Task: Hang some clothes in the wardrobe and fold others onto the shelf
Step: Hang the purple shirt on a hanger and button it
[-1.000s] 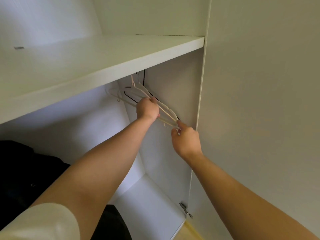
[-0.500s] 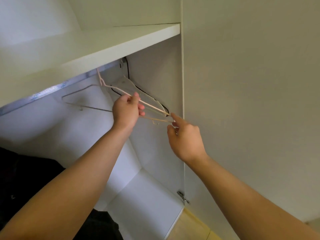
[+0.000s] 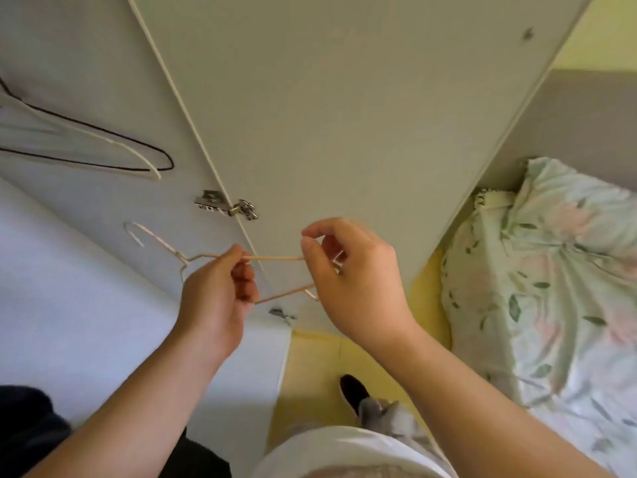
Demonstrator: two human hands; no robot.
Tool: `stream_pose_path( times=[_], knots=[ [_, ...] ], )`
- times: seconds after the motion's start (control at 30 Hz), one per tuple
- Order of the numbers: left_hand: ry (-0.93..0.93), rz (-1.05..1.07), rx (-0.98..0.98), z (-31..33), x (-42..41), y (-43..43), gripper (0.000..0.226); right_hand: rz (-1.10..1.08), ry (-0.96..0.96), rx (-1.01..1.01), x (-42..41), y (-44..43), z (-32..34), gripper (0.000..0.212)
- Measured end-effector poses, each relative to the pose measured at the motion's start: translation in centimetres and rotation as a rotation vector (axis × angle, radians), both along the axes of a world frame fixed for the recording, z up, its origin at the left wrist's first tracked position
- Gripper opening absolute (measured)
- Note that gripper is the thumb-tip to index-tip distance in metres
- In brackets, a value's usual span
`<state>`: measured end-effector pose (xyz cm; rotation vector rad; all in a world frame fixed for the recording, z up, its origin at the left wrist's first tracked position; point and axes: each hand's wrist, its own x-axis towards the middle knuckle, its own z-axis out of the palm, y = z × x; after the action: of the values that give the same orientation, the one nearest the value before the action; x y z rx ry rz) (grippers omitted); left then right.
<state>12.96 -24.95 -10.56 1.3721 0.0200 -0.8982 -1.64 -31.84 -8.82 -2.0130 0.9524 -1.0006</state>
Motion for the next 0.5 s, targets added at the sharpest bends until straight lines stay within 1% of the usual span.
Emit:
stream_pose_path(
  times=[0.07, 0.17, 0.27, 0.4, 0.5],
  knots=[
    [0.101, -0.155, 0.062, -2.0, -2.9, -0.9, 0.02, -0.079, 0.033, 0.099, -3.0, 1.0, -0.8, 0.008],
    [0.206, -0.44, 0.148, -4.0, -8.4, -2.7, 0.022, -0.212, 0.096, 0.182, -8.1, 2.2, -1.9, 0.008],
    [0.286, -0.672, 0.219, -5.5, -14.6, -4.8, 0.026, -0.355, 0.092, 0.286, -14.0, 3.4, -2.1, 0.009],
    [0.337, -0.958, 0.377, -7.4, -23.4, -6.6, 0.027, -0.528, 0.058, 0.415, -22.0, 4.7, -2.1, 0.008],
    [0.305, -1.141, 0.489, -8.7, -30.7, -7.0, 0.029, -0.668, 0.018, 0.49, -28.5, 5.7, -2.7, 0.01]
  ],
)
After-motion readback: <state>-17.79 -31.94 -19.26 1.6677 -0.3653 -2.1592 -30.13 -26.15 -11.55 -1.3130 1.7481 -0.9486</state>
